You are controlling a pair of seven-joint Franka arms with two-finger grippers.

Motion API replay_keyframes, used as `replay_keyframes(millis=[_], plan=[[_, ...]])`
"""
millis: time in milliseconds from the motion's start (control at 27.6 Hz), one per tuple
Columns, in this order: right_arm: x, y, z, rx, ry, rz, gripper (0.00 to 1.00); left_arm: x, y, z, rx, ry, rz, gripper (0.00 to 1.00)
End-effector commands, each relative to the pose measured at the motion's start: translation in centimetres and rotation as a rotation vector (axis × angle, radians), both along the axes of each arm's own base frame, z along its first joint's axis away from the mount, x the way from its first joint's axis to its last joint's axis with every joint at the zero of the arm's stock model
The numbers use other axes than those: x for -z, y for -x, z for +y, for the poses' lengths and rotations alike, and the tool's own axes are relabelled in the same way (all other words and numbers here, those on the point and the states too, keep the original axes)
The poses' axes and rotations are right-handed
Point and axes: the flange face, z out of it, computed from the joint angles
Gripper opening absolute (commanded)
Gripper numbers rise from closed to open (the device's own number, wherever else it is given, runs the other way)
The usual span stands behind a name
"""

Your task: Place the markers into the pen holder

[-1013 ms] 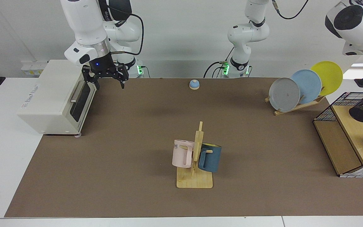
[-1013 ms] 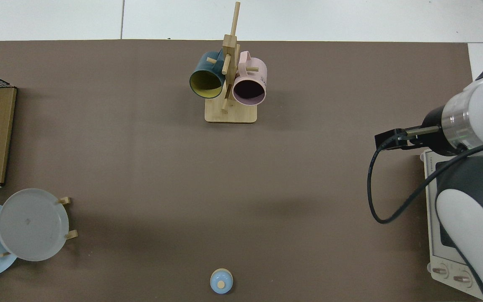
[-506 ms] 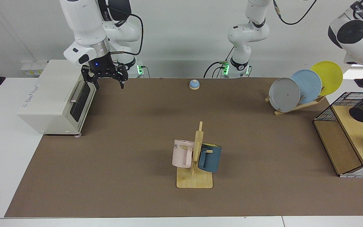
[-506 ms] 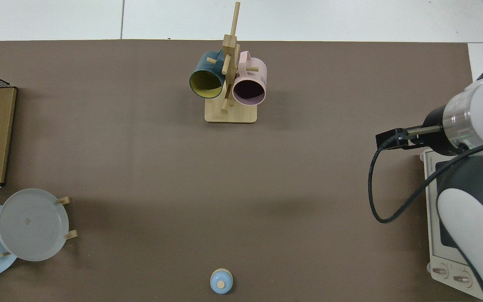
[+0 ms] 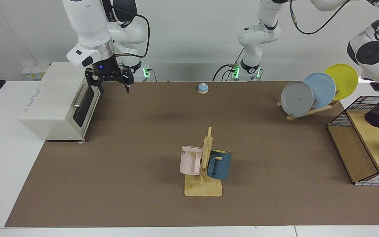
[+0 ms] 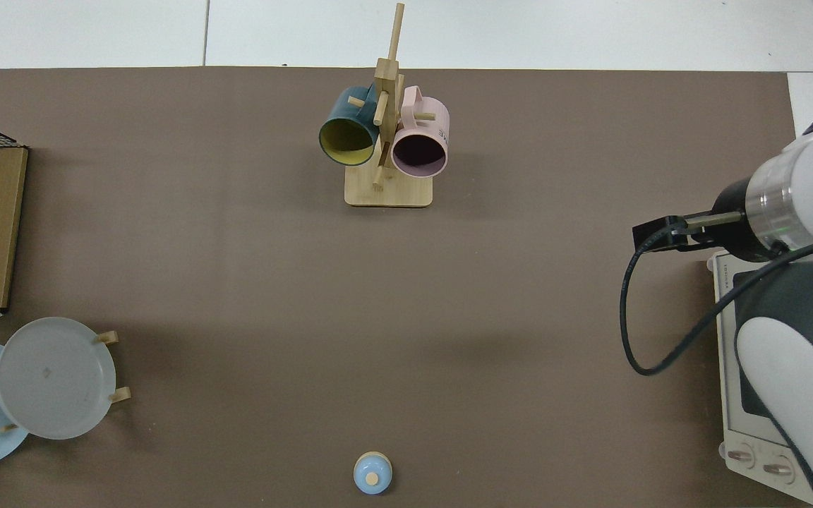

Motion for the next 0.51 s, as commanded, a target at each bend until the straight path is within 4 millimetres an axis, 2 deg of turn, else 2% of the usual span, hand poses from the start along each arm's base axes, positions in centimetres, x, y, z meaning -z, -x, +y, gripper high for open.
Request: replay_keyframes(millis=[0, 362, 470], plan=[[-0.3, 0.0, -0.3, -0.013, -0.009, 0.005, 1.0, 1.8, -0.8, 1.1, 0.021, 0.019, 0.002, 0.0], [-0.3, 0.0, -0.3, -0.014, -0.009, 0.005, 1.0, 3.6, -0.8, 1.3, 0.069, 0.068, -0.024, 0.0], [-0.3, 0.0, -0.3, -0.014, -0.009, 0.005, 1.0, 4.2, -0.3, 2.1, 0.067, 0.081, -0.021, 0.0]])
